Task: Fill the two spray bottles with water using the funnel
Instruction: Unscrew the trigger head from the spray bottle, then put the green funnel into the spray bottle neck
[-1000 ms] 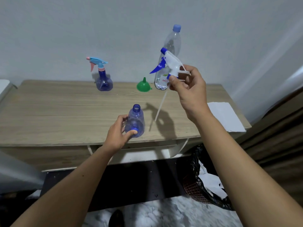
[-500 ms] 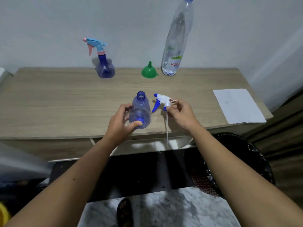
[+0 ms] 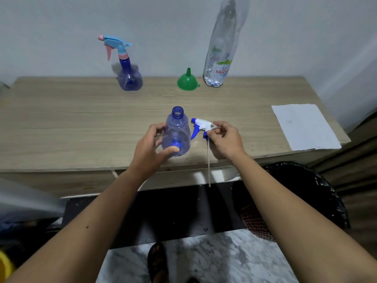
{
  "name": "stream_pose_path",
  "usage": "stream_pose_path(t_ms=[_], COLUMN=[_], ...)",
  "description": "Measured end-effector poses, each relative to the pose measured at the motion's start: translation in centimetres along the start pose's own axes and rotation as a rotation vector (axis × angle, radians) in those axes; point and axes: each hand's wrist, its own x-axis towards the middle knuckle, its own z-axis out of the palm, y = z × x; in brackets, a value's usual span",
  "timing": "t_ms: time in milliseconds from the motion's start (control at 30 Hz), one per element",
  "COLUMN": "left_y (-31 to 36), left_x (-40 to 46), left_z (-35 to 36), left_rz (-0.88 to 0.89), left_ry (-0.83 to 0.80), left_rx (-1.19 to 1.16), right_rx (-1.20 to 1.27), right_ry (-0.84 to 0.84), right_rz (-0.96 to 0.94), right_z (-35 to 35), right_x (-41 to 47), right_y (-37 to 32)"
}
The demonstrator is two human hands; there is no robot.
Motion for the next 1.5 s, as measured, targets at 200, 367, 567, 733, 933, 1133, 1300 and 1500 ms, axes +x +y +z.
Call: stream_pose_path(t_ms=[200,367,567,733,933,1133,1300,1500], left_y=[0.2,0.3,0.4,0.2,0.2,-0.3,-1.1,-2.1], left_x=[-0.1,-0.2,-0.3,-0.2,0.1,1.3,2.8,3.6], left_z=[-0.1,0.0,0.1,0.0,-0.2,-1.2,-2.3,-2.9], left_rz=[0.005,0.005,0.021,0.025,0.013,-0.036,-0.001,-0.004], left_ry=[-0.008,-0.002,0.005,0.007,0.028,0.075,0.053,0.049], left_rx=[0.005,0.016,0.018,0.033,0.066,0.035,0.128,0.108], right_rx=[-0.022,0.013,0.024,0.012,-0.042,-0.016,-0.011,-0.058], right_ry=[0.01,0.011,0.008,0.01,0.136,0.155,0.117,0.09], right_rz=[-0.002,-0.004,-0.007,-0.019,-0.132,-0.223,-0.252,-0.262], right_z=[0.2,0.3,0.4,0.2,0.0,1.5,3.4,6.0], right_x=[0.2,-0.1,-0.3,-0.3,0.2,3.1,6.9,12.5], right_y=[0.2,0.3,0.6,0.4,-1.3,-4.6,-6.9,-8.4])
